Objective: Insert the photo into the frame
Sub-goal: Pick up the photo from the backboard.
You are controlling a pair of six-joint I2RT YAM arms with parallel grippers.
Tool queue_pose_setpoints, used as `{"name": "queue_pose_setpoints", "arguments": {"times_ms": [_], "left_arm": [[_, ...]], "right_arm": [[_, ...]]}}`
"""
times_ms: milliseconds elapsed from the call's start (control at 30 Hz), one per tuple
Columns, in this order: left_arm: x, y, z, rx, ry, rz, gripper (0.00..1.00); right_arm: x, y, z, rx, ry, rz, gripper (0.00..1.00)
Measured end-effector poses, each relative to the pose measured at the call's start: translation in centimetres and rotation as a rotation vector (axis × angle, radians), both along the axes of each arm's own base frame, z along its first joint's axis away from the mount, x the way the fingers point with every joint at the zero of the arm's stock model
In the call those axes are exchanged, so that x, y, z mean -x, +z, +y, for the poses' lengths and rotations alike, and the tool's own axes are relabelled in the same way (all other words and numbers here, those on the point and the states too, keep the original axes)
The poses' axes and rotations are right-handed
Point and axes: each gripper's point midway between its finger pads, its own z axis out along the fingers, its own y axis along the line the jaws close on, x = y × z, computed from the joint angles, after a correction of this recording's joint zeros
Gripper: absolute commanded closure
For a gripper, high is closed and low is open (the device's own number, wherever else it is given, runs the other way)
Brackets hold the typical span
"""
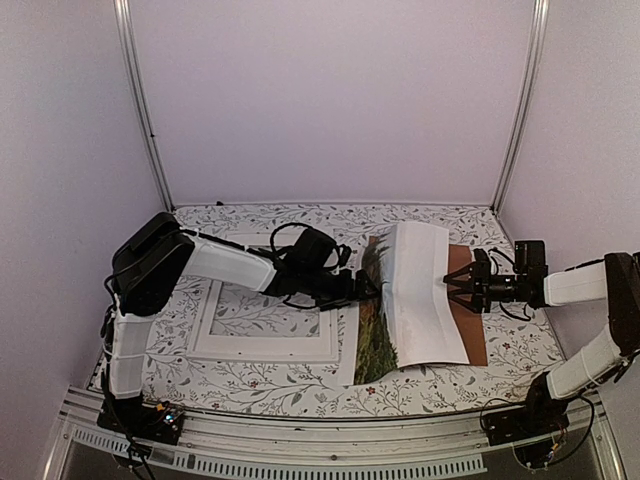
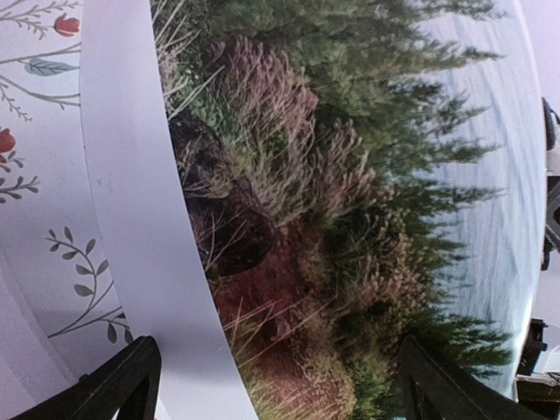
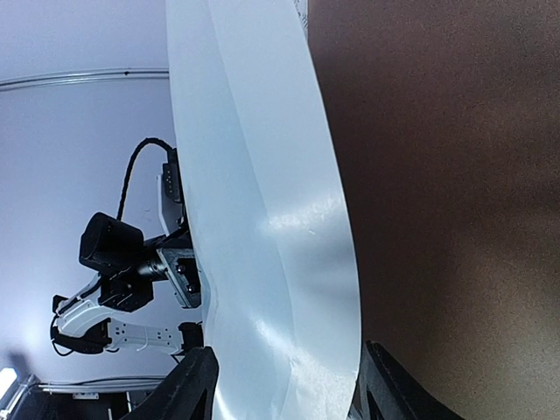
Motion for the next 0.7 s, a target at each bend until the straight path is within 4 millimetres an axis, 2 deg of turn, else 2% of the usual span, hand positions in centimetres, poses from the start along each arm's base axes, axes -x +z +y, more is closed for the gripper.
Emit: {"name": "queue_pose_setpoints", "arguments": {"times_ms": [467,700], "left_arm": [[0.0,0.0,0.1,0.002,-0.003,0.005,0.03],[0.0,0.0,0.1,0.003,-0.004,0.005,0.03]], "right_arm": [[0.8,1.1,0.7,-0.033,0.089,-0.069,0.46],[0.9,2.8,1.1,-0.057,0.138,-0.135,0.48]]}}
